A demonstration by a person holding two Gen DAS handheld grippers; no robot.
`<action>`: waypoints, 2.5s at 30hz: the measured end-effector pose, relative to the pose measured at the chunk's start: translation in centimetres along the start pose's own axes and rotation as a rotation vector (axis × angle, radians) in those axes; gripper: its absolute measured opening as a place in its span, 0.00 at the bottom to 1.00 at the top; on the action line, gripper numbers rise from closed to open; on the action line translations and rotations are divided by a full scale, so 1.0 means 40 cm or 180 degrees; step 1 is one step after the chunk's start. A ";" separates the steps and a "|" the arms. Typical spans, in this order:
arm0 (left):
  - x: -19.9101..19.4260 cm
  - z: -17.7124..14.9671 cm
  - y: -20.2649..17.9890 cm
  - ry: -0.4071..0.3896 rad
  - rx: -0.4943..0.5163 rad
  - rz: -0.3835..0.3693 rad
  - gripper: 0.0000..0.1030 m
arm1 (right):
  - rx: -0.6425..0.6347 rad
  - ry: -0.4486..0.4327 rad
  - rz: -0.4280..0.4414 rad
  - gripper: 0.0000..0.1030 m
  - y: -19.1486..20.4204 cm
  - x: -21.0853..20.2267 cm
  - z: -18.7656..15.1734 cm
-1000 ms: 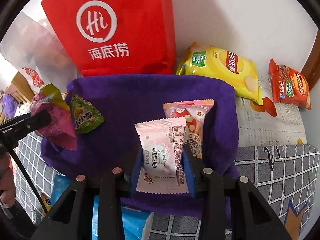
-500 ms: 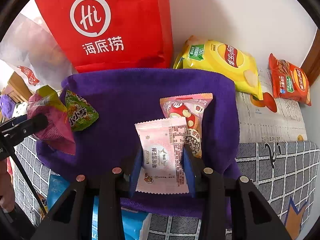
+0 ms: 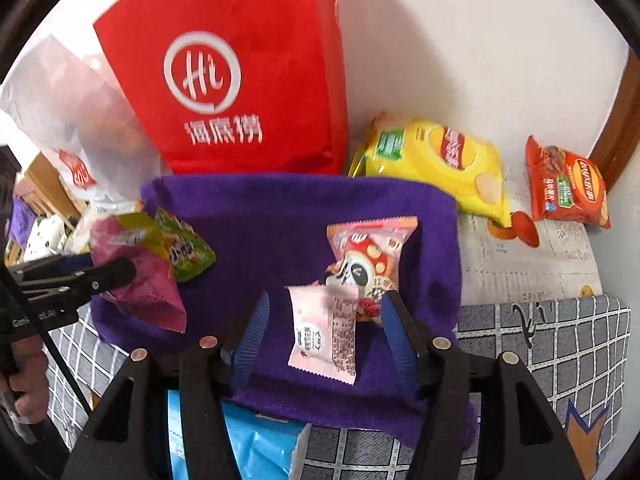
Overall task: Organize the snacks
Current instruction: 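Open the right tool to drop the candy packet while the left tool releases the pink bag on the towel, then move both tools back to the snack pile beside the blue tissue box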
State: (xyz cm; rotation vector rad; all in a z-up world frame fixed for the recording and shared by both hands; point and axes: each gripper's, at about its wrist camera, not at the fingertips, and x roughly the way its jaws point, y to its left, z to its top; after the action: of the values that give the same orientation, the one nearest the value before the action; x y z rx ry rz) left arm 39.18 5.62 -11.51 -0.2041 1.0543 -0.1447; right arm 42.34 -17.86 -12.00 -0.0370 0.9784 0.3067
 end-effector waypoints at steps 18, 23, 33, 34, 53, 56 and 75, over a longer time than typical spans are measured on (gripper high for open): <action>0.040 -0.013 -0.035 0.0243 0.0128 -0.0001 0.49 | 0.0115 -0.0258 -0.0090 0.60 -0.011 -0.067 0.012; 0.039 -0.010 -0.034 0.0255 0.0118 0.0077 0.69 | 0.0031 -0.0330 -0.0089 0.60 0.008 -0.084 0.009; -0.025 0.000 -0.029 -0.0036 0.0068 -0.0115 0.73 | 0.0021 -0.0430 -0.0020 0.60 0.029 -0.108 0.009; -0.032 0.000 -0.027 -0.0063 0.0067 -0.0132 0.73 | 0.0021 -0.0447 -0.0013 0.60 0.030 -0.112 0.009; -0.220 -0.020 -0.046 -0.0603 0.0433 0.0023 0.73 | 0.0026 -0.0740 -0.0224 0.60 0.078 -0.225 -0.044; -0.255 -0.027 -0.062 -0.0693 0.0457 0.0015 0.73 | -0.0014 -0.0764 -0.0382 0.60 0.086 -0.266 -0.091; -0.435 -0.250 -0.136 -0.1011 0.0598 0.0073 0.73 | 0.0325 -0.0732 -0.0424 0.60 0.131 -0.427 -0.383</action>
State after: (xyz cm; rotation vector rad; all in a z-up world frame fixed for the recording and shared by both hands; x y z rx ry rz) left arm 21.85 3.11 -0.28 -0.0423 0.7216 -0.1831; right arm 19.64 -19.51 -6.00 0.0259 0.7580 0.1346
